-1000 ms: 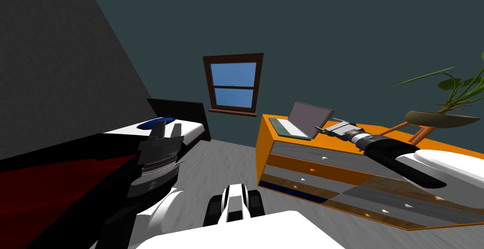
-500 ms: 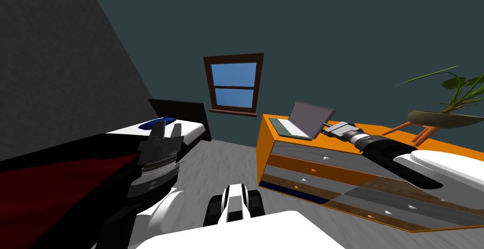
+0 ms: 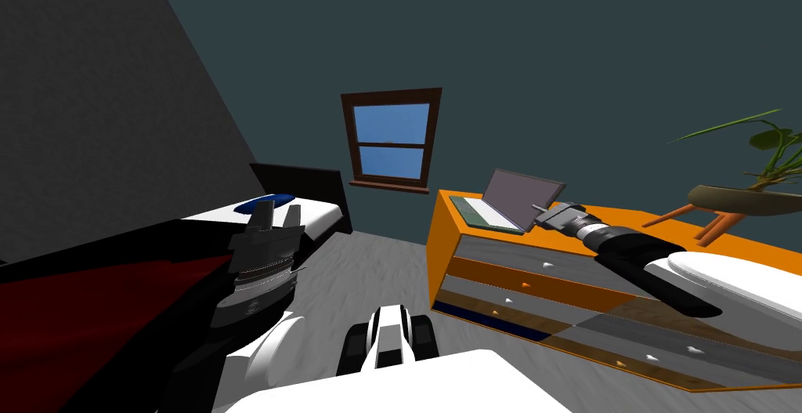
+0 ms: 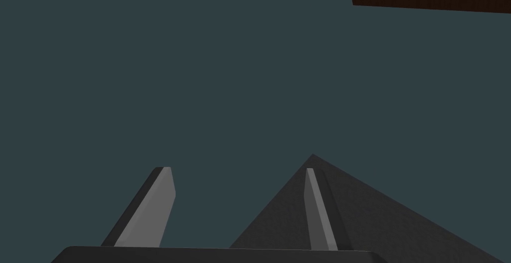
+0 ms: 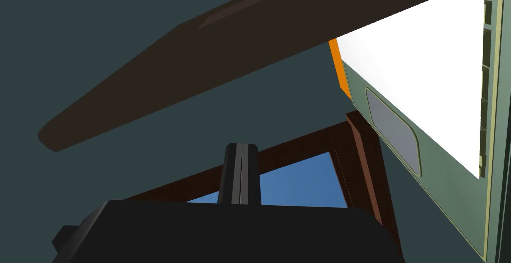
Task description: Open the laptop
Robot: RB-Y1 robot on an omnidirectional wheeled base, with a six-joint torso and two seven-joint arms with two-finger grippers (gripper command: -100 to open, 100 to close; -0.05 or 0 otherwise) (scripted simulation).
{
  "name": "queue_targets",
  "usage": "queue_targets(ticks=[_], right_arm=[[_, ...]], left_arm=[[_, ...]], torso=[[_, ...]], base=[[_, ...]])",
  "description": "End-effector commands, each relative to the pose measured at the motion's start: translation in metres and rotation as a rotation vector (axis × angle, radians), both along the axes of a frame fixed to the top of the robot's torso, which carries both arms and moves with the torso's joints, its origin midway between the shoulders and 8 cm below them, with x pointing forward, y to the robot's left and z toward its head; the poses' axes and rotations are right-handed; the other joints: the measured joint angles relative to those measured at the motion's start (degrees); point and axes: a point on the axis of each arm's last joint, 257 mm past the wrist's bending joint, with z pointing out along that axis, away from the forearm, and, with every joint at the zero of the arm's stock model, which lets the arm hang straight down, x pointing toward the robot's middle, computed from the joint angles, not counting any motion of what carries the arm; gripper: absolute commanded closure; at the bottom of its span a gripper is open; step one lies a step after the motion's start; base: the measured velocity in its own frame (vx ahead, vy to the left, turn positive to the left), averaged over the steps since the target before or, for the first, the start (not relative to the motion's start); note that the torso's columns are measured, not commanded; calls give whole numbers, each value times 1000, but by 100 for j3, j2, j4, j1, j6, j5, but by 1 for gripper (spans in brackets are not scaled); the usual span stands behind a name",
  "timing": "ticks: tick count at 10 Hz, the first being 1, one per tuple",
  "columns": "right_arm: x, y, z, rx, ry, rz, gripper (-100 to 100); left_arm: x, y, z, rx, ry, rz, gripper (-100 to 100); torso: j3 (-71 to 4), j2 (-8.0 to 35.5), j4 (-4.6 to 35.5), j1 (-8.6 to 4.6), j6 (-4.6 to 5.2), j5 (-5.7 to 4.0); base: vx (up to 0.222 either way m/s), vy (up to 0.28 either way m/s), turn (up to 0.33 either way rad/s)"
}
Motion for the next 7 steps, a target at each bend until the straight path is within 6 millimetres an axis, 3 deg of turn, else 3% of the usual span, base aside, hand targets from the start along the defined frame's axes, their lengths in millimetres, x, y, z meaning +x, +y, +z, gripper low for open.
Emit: queue_targets(ticks=[1, 2, 3, 7], right_arm=[[0, 5, -1, -102, 25, -2, 100], [0, 4, -1, -75, 19, -1, 100], [0, -2, -1, -23, 5, -8, -100], [3, -11, 2, 113, -33, -12, -100]], left_arm=[[0, 0, 0, 0, 0, 0, 0], [0, 0, 0, 0, 0, 0, 0], [0, 0, 0, 0, 0, 0, 0], [0, 0, 0, 0, 0, 0, 0]], torso=[[-1, -2, -1, 3, 0, 1], [-2, -3, -1, 2, 0, 1], [-1, -1, 0, -5, 0, -1], [1, 1, 0, -4, 0, -1]], base=[[10, 39, 15], [5, 17, 2], [-11, -10, 6], [-30, -41, 7]])
